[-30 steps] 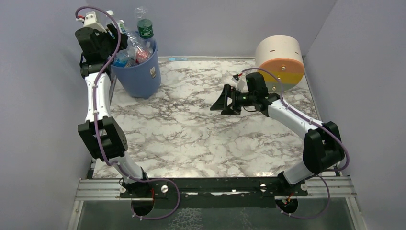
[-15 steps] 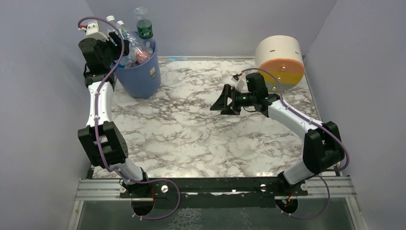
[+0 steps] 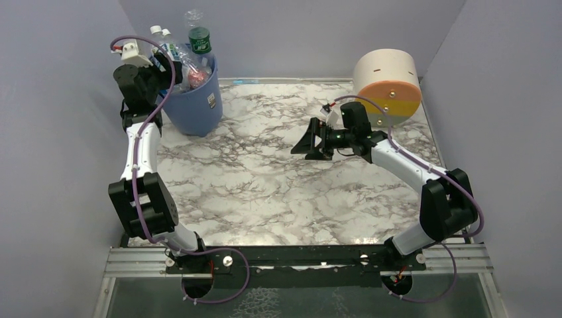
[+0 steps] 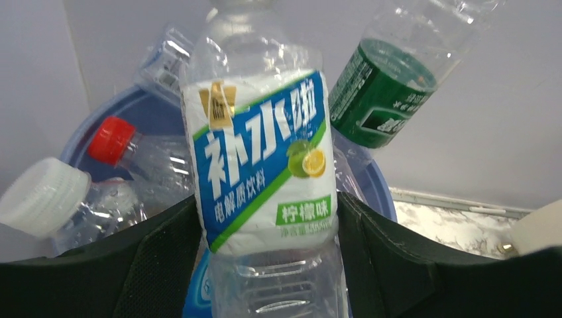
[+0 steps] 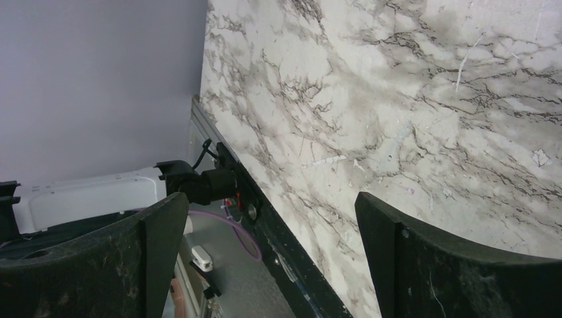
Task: Put the plastic bottles in the bin
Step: Place the plastic bottle in the trash bin.
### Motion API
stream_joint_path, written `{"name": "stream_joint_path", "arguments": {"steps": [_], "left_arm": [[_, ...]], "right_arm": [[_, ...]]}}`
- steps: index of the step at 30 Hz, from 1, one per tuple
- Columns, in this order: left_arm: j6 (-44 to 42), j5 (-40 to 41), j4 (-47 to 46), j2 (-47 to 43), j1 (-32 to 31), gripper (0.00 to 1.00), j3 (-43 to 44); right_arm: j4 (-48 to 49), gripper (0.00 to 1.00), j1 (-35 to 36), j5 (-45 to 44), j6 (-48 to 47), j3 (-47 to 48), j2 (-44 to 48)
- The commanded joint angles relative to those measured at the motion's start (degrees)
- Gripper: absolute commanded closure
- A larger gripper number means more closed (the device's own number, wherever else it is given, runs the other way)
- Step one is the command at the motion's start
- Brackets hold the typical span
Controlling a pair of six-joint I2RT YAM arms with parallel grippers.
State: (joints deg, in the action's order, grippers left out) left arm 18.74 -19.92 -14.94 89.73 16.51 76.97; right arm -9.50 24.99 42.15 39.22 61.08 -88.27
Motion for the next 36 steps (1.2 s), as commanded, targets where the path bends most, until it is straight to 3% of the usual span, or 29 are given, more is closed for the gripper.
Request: {"name": "stream_joint_path", "arguments": {"steps": [1,15,36], "left_arm": [[0.0,-1.3,7.8,1.5,0.0,0.23,1.5],[-0.6,-1.3,12.0,-0.4,-0.1,0.17,6.7],[-1.5,0.2,12.4,-2.5,-0.1,0.13,4.6]], "right_arm": [[1.5,0.0,-0.4,1.8,0.5,-1.1,2.3],[1.7,0.0,-0.4,2.3,0.8,-1.6,2.9],[1.1,0.0,-0.4,3.0,0.7,-1.8,4.6]]}}
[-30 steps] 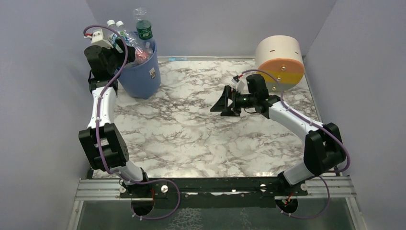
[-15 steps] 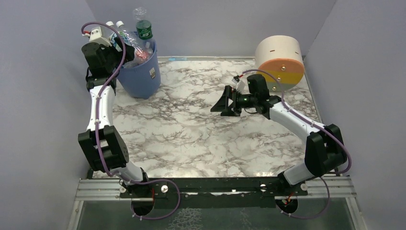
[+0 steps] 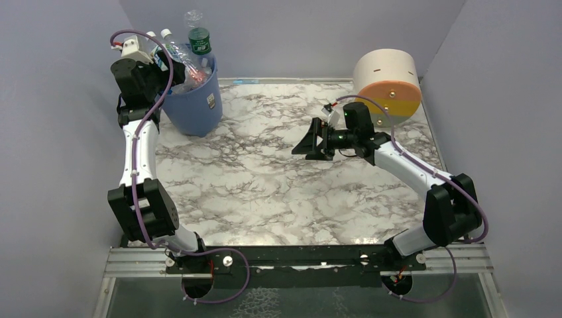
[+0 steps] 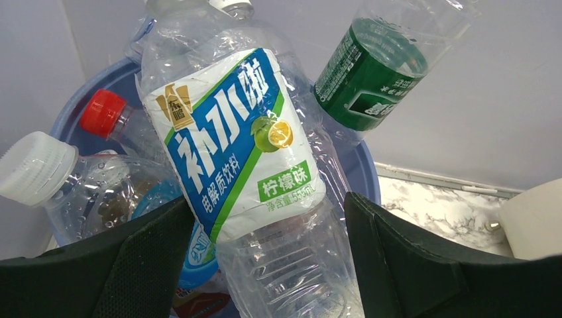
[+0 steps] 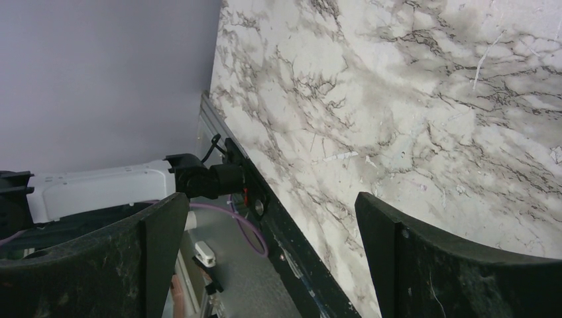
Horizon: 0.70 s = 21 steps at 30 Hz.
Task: Put the plastic bottles in the bin
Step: Place the plastic bottle in the trash bin.
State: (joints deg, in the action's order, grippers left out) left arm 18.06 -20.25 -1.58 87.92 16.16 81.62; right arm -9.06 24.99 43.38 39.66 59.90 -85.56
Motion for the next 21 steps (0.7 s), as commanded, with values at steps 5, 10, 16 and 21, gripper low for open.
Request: {"name": "stream_joint_path", "arguments": {"steps": [5,10,16,21], "left_arm": [[-1.6,0.8,-0.3,-0.8,0.4,0.13,0.1],[-2.0,1.1,-0.1,-0.6,0.4,0.13,0.3],[-1.5,1.1,-0.7,-0.3,0.4,0.1,0.7],[-1.6,1.1,-0.7,-0.1,0.4,0.1,1.6]], "right_arm": [[0.6,0.0,-0.4,1.8,0.2,-0.5,1.7],[1.0,0.01,-0.4,1.6,0.4,-1.0,1.7],[1.1,0.0,-0.4,1.7,0.6,-1.5,1.9],[1.1,0.0,-0.4,1.6,0.7,-1.6,1.8]]}}
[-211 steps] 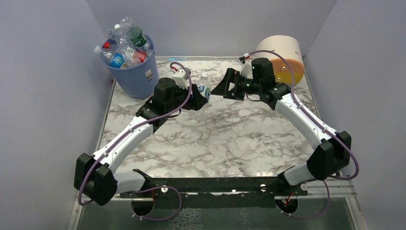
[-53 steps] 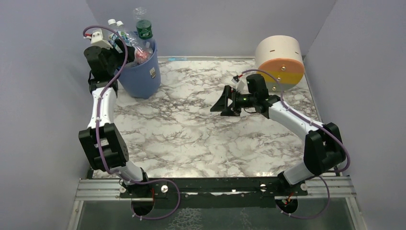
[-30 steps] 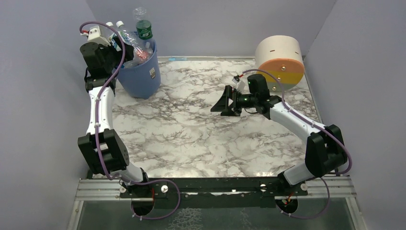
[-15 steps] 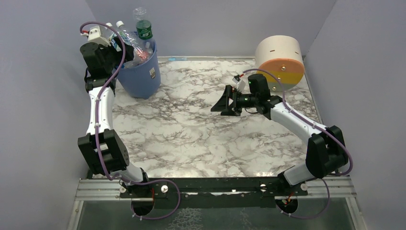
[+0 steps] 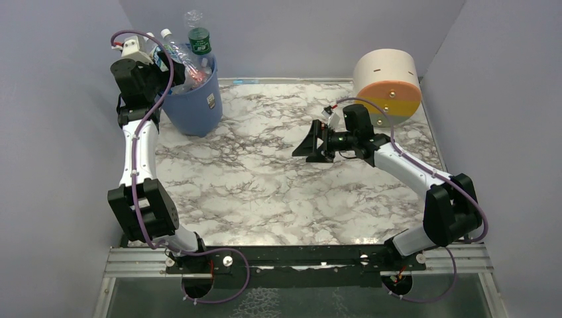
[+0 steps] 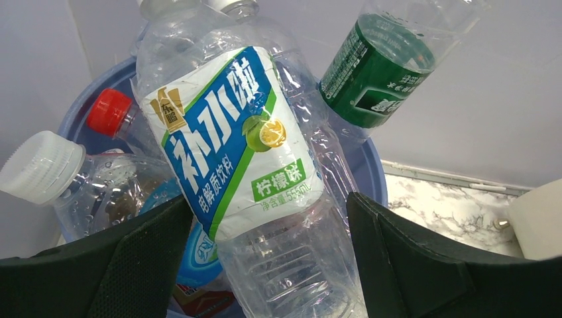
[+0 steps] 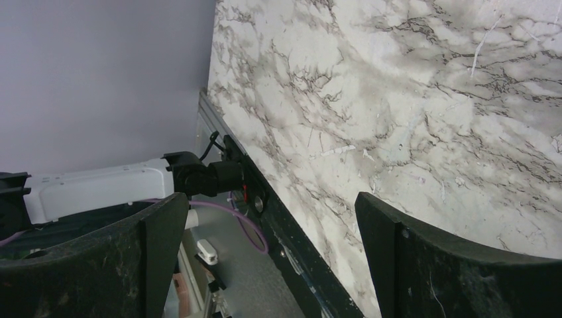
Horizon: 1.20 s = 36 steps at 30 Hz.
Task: Put the plastic bottles in the bin
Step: Place the plastic bottle in the trash bin.
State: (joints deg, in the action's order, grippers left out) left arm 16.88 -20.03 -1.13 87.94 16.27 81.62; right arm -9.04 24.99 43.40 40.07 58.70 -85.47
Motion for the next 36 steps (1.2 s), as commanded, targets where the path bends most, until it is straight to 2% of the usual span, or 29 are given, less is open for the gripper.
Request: {"name": "stream_joint_path", "arguments": {"steps": [1,10,36], "left_arm": [[-0.5,1.0,-1.0,-0.2,0.3,0.1,1.8],[-0.9,2.2,-0.1,-0.8,0.5,0.06,1.8],[0.6,0.8,-0.2,-2.0,1.9,0.05,2.6]], "right_arm": [[1.2,0.0,-0.4,1.6,0.3,-0.4,1.6],[1.6,0.0,-0.4,1.8,0.5,-0.6,1.4],[2.0,0.0,-0.4,2.3,0.9,-1.1,1.5]]}}
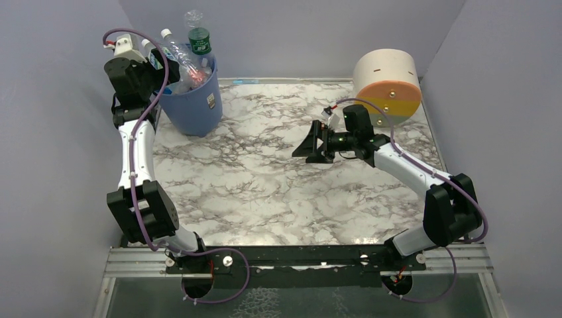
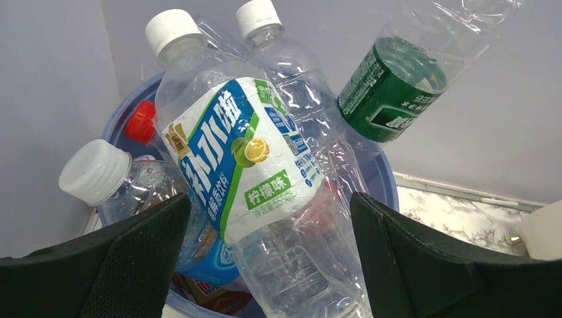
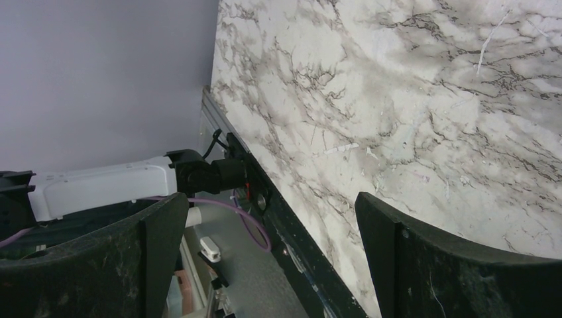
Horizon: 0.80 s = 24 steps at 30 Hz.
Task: Put the plastic bottles in the bin
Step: Place the plastic bottle in the trash bin, then reset both arms
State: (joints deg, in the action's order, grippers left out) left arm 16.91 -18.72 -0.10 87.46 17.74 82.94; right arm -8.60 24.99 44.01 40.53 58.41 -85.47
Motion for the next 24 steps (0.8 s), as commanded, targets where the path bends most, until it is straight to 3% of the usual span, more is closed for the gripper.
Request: {"name": "stream_joint_path", "arguments": {"steps": [1,15,20,24], "left_arm": [[0.5,-0.5,-1.1,-1.9,0.4,0.05,1.1],[-0.2,0.7,4.9,-7.5,0.5,0.05,2.6],[3.6,-5.6,4.6,-7.8,0.4,0.15,2.8],[7.7,-10.3,3.3,-7.3,0.4,0.3,2.5]], "right_arm": [[1.6,0.0,-0.4,1.6,0.4,-0.8,1.5],[1.8,0.0,-0.4,2.0,0.4,-0.7,1.0],[2.0,0.0,-0.4,2.2,0.6,-0.5,0.8],[2.0,0.01,-0.4,2.3,0.7,-0.3,0.7]]}}
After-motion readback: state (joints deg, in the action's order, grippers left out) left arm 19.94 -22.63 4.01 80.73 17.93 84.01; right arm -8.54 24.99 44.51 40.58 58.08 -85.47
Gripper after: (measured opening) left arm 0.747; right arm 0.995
